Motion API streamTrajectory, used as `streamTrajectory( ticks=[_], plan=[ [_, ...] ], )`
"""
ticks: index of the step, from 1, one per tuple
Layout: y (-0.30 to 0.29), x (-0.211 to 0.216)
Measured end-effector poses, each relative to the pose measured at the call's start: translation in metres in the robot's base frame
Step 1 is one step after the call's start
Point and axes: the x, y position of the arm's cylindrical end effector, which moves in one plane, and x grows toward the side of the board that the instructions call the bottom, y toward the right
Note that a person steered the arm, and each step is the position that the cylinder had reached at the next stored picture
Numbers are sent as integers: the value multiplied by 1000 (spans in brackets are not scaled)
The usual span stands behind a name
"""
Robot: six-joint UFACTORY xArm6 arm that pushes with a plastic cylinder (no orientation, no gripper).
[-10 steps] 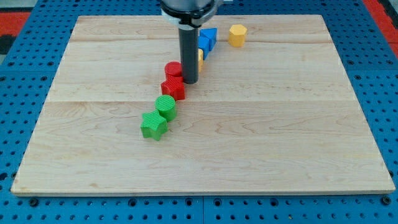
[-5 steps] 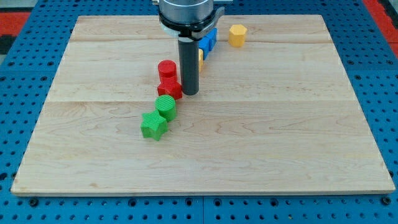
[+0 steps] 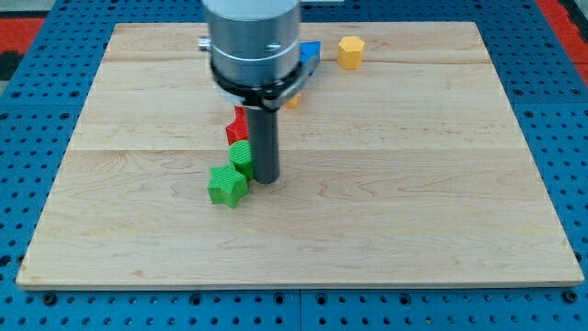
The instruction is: Arrange the red blocks and green blocks in a vertical line
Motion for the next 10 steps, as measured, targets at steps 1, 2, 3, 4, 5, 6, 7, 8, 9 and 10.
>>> streamTrajectory(
  ticks=[1,2,3,4,5,6,7,8,9,10],
  plan=[
    [-2,-5],
    [2,-8],
    [36,13],
    [32,41],
    [23,40],
    [9,39],
    [-2,32],
    [-12,33],
    [-9,27],
    [5,31]
  ],
)
